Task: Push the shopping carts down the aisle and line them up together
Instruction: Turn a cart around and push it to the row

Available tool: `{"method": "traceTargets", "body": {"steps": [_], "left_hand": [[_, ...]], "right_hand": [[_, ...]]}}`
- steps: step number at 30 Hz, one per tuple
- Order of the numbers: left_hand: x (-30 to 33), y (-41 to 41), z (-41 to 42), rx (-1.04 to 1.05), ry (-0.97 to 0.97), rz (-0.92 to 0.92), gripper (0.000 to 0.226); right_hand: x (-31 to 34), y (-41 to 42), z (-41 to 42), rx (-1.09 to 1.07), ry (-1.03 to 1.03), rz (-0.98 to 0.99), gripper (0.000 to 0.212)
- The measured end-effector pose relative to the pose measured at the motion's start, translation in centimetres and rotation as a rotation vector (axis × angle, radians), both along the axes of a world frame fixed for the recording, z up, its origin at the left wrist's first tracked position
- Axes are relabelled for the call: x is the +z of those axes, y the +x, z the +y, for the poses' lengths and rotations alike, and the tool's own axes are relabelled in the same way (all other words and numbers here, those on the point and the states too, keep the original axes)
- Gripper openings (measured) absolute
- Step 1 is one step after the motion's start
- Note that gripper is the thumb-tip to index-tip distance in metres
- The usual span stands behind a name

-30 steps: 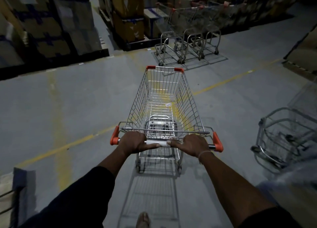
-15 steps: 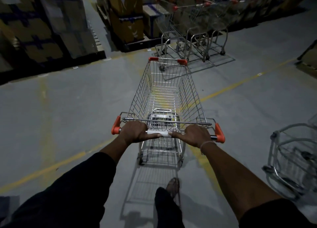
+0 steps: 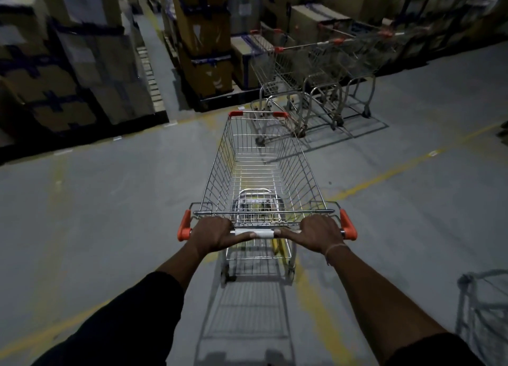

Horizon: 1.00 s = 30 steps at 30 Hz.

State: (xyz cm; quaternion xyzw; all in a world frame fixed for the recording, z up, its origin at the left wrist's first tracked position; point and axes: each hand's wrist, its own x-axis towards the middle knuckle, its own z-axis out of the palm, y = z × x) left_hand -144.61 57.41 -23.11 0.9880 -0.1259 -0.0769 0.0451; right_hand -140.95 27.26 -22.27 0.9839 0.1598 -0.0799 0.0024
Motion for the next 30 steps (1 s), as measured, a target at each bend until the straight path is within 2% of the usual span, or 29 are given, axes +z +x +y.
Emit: {"method": "traceTargets", "body": {"steps": [6,11,16,22,26,30], "left_hand": [[-0.7,9.4,0.9,0.044,-0.004,-0.024,0.090],[-0.9,18.1,2.8,0.077,-0.013,-0.028,0.099],[-1.0,28.0,5.3,0.093,0.001,-0.040,0.110],[-0.9,39.4,8.3,0.126,0.001,0.011,0.106],[-1.0,46.5,10.3,0.131,0.004,0.017,0.112],[-1.0,52.3,11.7,0.126,0.024,0.035,0.109]], "right_hand": [[0.3,10.5,1.2,0.041,-0.026,0.005,0.095],[0.8,19.5,3.5,0.067,-0.038,0.013,0.085],[0.6,29.8,6.2,0.094,-0.023,-0.038,0.102],[0.4,41.8,9.2,0.091,-0.010,0.005,0.102],[0.9,48.7,11.4,0.089,-0.016,0.021,0.088],[0.6,54.9,12.8,0.090,-0.022,0.016,0.088]]}}
